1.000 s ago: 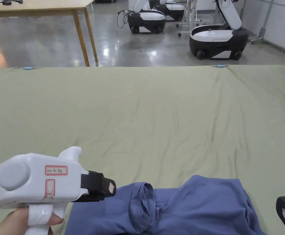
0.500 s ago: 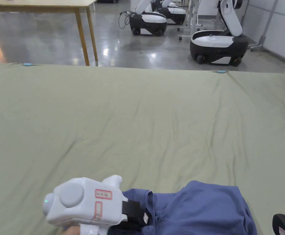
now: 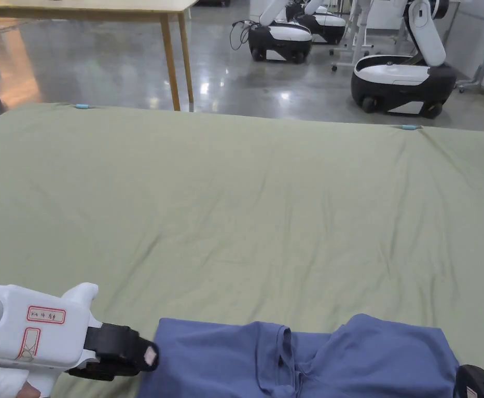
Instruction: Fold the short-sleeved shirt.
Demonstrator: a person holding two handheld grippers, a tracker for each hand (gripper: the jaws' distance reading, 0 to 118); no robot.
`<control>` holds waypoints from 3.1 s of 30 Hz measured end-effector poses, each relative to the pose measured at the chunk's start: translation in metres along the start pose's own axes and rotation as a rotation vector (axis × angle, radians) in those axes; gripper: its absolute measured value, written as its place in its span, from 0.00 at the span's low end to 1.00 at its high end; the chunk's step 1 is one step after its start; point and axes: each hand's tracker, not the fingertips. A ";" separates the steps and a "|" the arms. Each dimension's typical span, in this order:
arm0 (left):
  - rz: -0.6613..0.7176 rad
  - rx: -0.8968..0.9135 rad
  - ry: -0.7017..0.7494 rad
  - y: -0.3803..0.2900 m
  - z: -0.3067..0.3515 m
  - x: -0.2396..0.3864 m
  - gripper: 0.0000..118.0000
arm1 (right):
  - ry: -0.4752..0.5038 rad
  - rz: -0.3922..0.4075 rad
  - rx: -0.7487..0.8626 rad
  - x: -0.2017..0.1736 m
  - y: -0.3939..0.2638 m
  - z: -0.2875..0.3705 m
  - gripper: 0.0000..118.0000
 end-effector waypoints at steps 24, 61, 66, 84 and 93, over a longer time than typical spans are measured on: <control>0.270 0.108 -0.167 -0.001 0.053 -0.029 0.11 | -0.012 -0.018 0.007 0.007 -0.001 0.006 0.01; -0.087 0.156 -0.106 0.012 -0.054 0.183 0.52 | -0.054 -0.122 -0.054 0.051 -0.040 0.012 0.01; 0.050 0.072 -0.235 0.006 -0.075 0.154 0.02 | -0.038 -0.119 -0.066 0.043 -0.039 0.008 0.01; -0.071 0.065 -0.211 0.000 -0.037 0.104 0.02 | 0.569 -0.355 -0.228 0.003 -0.002 -0.117 0.01; -0.050 0.054 0.037 0.011 -0.006 0.031 0.02 | 0.924 -0.617 -0.554 -0.003 -0.055 -0.248 0.01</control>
